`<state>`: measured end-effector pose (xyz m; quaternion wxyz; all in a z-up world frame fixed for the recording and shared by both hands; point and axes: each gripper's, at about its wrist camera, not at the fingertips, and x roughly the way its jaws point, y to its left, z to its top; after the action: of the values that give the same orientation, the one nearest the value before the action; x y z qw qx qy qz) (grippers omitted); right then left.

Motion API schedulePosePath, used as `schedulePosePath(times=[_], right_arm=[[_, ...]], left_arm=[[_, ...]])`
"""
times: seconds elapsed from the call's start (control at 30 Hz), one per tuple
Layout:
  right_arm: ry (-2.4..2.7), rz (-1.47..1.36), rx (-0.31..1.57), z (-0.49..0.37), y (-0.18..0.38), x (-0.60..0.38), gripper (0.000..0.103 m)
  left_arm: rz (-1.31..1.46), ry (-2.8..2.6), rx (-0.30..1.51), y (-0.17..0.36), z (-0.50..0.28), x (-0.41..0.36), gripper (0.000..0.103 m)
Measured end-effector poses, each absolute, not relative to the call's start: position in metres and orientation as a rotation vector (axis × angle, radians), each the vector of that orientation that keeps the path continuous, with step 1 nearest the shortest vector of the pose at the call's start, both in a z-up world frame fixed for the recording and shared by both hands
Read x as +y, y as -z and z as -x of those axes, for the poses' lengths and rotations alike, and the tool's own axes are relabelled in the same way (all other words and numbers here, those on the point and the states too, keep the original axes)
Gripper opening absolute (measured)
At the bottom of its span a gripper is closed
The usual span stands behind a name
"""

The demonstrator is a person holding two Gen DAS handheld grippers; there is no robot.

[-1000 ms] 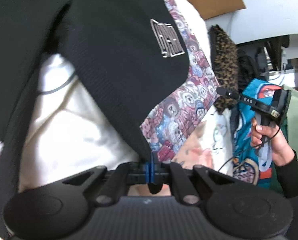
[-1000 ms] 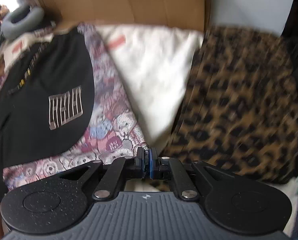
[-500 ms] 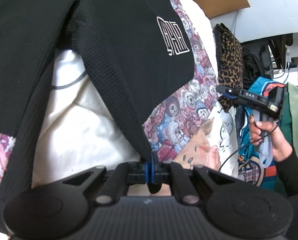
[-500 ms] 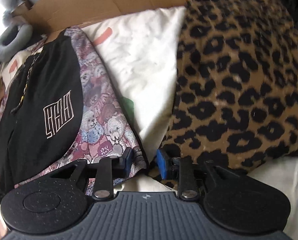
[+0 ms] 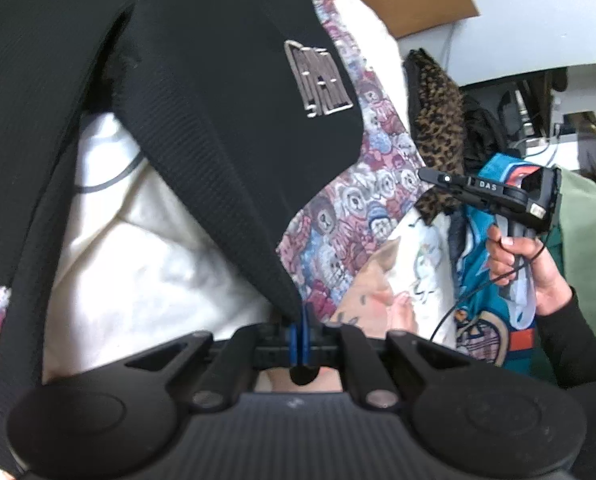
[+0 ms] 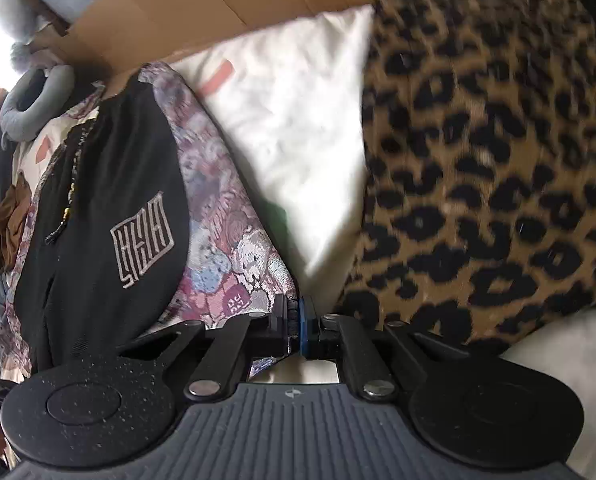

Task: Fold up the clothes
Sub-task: 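Grasp the black shorts leg hem with the left tool and lift it, then open the left tool to release the leg and move over the shorts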

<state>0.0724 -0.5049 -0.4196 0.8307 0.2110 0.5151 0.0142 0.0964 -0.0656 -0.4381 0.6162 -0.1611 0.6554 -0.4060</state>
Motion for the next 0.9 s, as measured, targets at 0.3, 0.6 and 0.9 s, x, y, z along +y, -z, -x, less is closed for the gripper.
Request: schedulePosePath(times=[0.3, 0.6, 0.9], right_arm=[[-0.013, -0.265, 1.054, -0.071, 0.393, -0.494, 0.003], [0.023, -0.134, 1.132, -0.073, 0.429, -0.483, 0.004], [0.055, -0.157, 1.104, -0.07, 0.404, -0.485, 0.011]], left_arm=[[0.412, 0.959, 1.5, 0.443, -0.096, -0.073, 0.003], [0.365, 0.898, 1.564, 0.467, -0.092, -0.077, 0.003], [0.3, 0.913, 1.448, 0.428, -0.094, -0.065, 0.036]])
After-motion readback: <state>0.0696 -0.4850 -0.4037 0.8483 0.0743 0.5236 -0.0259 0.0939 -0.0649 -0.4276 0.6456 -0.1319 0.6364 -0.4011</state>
